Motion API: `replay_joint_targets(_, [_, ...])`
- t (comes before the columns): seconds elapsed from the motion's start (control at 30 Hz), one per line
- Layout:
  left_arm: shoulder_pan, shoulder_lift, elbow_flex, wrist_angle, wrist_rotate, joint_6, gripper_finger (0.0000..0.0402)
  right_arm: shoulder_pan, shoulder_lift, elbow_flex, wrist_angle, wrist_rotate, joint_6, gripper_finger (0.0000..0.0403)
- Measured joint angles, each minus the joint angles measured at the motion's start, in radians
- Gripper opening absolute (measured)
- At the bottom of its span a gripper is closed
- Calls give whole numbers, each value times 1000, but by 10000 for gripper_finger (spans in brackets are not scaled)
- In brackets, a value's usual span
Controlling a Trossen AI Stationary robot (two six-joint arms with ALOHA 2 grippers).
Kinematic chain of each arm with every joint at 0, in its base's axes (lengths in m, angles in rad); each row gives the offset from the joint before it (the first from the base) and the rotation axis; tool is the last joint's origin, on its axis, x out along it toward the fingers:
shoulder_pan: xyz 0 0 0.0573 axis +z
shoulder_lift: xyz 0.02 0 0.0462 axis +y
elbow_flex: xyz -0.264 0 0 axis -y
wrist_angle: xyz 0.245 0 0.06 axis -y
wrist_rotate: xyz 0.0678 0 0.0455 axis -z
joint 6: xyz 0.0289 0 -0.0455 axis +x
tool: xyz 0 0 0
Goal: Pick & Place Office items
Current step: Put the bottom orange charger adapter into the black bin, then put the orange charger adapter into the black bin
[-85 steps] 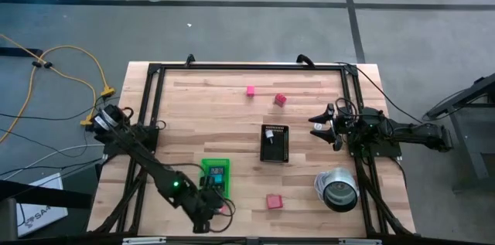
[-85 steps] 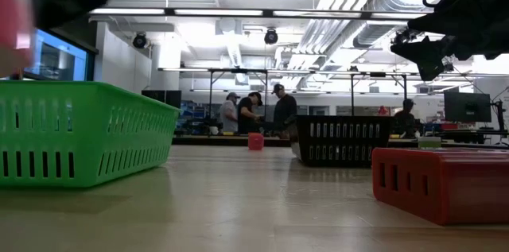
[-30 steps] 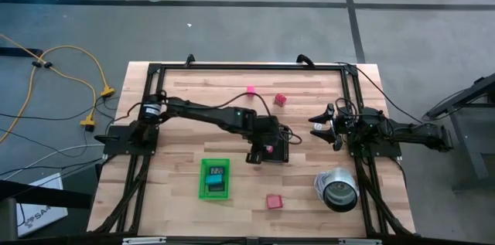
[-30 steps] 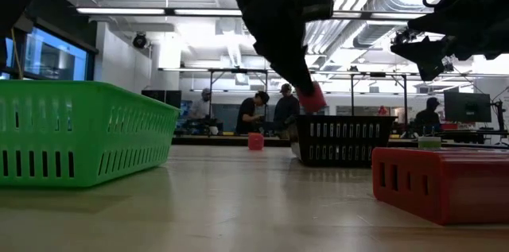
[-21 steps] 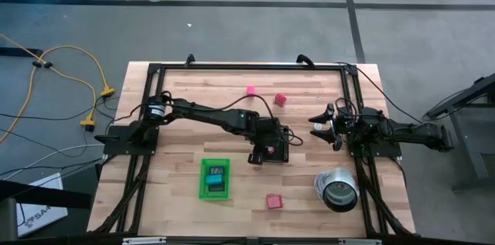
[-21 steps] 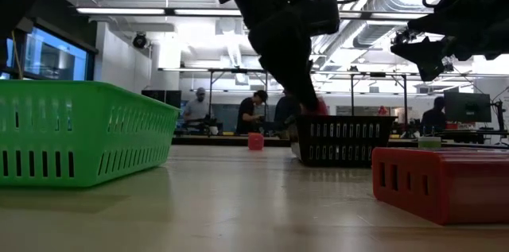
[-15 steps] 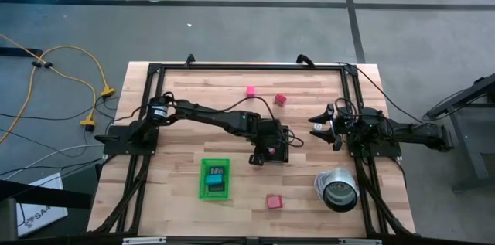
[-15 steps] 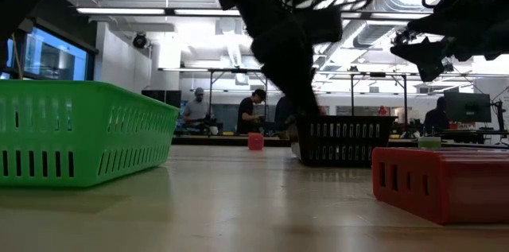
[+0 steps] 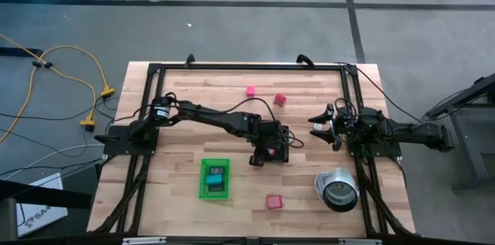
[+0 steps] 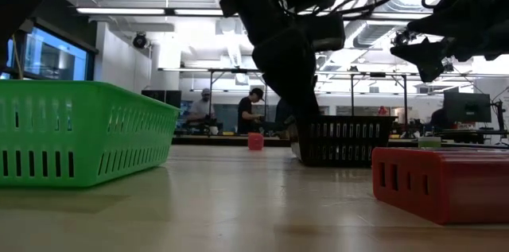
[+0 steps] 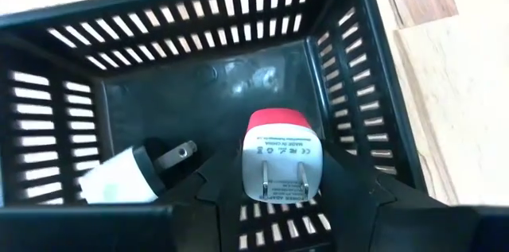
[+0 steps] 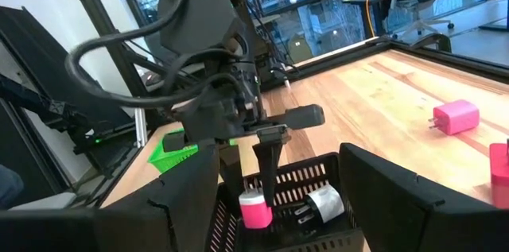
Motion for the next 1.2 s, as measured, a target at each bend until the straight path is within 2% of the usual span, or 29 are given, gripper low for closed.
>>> replay_joint_targets(0.27, [0, 0, 0, -10, 1, -29, 180, 0, 0, 0, 0, 0, 0, 248])
replay_joint_targets(0.97, [0, -1, 0, -2, 6, -47, 189, 0, 0, 0, 0, 0, 0, 248])
replay_joint_targets(1.2, [4, -13, 15, 7, 38, -32, 189, 0, 0, 0, 0, 0, 0, 248])
